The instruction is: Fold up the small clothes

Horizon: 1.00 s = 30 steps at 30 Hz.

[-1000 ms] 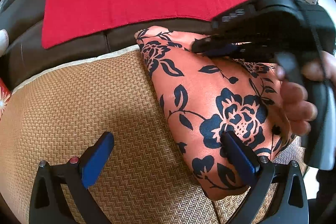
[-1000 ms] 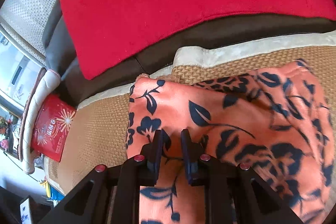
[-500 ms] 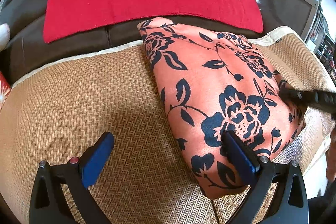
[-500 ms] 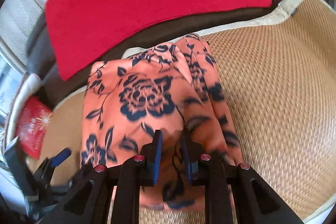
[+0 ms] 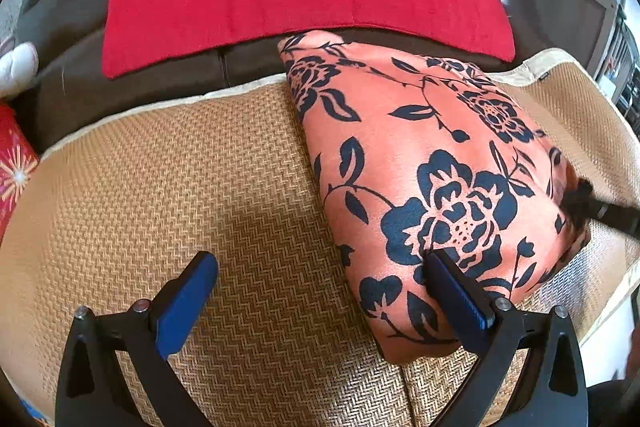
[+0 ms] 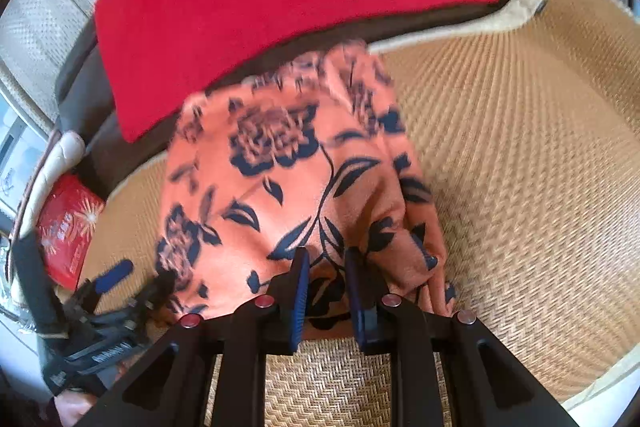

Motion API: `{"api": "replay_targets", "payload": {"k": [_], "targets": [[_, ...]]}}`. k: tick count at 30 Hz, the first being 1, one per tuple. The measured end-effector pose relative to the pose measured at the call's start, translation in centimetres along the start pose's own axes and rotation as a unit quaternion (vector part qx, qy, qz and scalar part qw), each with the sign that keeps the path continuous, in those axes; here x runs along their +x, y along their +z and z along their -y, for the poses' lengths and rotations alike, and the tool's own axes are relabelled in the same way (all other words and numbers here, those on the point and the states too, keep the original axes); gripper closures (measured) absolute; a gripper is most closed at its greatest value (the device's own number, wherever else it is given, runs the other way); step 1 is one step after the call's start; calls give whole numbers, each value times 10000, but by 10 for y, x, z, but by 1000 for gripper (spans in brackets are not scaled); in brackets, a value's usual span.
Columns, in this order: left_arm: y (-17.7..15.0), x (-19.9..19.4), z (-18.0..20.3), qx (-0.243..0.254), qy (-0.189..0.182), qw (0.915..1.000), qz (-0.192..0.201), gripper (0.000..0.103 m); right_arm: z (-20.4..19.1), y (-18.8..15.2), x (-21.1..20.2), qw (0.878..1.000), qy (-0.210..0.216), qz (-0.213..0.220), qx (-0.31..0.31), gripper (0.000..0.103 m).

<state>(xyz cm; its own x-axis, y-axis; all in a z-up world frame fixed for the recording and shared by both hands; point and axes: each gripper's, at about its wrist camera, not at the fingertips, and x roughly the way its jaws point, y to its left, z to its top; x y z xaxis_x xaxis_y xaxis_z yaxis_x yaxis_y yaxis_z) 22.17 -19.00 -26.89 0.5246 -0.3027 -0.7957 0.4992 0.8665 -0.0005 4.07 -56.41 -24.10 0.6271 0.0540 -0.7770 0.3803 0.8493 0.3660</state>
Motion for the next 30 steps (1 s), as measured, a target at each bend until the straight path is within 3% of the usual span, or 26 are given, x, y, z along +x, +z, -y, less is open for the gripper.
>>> {"api": "replay_targets", "payload": {"k": [3, 7, 10, 18, 21, 24, 30], "targets": [[1, 1, 3, 78, -5, 10000, 12, 0, 0, 4, -14, 9991, -112, 413, 19, 81], [4, 2, 3, 122, -45, 9999, 1, 0, 12, -1, 21, 9992, -340, -194, 65, 80], [5, 2, 2, 145, -34, 9999, 8, 0, 6, 1, 16, 9989, -437, -148, -49, 81], [4, -2, 4, 160, -56, 9999, 30, 0, -26, 41, -10, 9977, -320, 552, -227, 81], [1, -3, 3, 166, -37, 9998, 49, 0, -33, 56, 7, 9983, -315, 442, -200, 81], [0, -4, 4, 203, -28, 9998, 72, 0, -27, 56, 45, 9988, -455, -83, -177, 80], [3, -9, 3, 275, -59, 9995, 107, 0, -29, 57, 33, 9992, -335, 141, -187, 79]]}}
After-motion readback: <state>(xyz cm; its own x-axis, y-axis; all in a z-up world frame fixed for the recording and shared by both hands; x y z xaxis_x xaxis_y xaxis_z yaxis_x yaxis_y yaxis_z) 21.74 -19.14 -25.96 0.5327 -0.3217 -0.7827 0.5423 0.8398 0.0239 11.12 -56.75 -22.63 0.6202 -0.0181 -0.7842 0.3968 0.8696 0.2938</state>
